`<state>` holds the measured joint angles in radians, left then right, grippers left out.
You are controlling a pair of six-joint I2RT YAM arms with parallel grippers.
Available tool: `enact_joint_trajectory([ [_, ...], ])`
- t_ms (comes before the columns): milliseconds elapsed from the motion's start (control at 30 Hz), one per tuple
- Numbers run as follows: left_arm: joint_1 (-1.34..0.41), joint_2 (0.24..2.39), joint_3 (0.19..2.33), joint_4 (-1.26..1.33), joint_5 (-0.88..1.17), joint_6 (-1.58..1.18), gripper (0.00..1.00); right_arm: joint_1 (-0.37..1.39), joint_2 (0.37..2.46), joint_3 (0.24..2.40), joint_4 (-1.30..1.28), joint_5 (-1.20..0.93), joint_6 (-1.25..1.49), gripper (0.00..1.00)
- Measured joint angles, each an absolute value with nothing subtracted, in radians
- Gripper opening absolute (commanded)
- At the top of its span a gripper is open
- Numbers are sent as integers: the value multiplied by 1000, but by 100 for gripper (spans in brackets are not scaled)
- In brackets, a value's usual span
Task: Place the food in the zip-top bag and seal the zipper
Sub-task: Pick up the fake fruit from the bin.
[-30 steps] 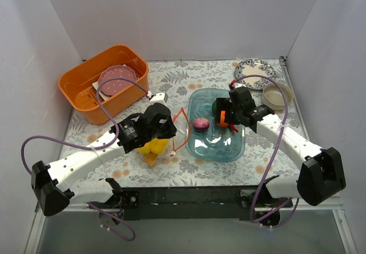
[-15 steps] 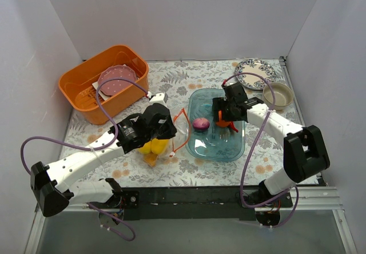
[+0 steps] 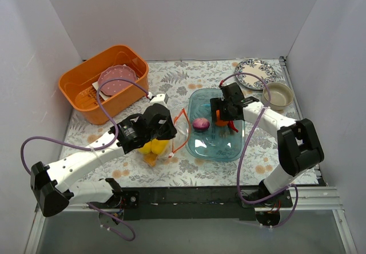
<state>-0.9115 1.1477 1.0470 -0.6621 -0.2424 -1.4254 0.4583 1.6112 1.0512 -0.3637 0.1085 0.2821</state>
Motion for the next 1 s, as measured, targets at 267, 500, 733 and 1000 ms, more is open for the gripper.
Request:
enact_joint_trajectory([
  [267,-912,1140,1039,-662,-242,-1418,0,458,1617,1073,-334,110,281,97],
  [500,-912,1123,1024,-665,-242,-1417,0,458,1665,1100,-334,117,281,95],
  [733,-912,1123,1023,-665,-242,-1415,0,457,1682,1099,-341,121,281,95],
  [1000,-912,1124,1023,-665,-242,-1412,0,457,1676,1094,-344,118,281,98],
])
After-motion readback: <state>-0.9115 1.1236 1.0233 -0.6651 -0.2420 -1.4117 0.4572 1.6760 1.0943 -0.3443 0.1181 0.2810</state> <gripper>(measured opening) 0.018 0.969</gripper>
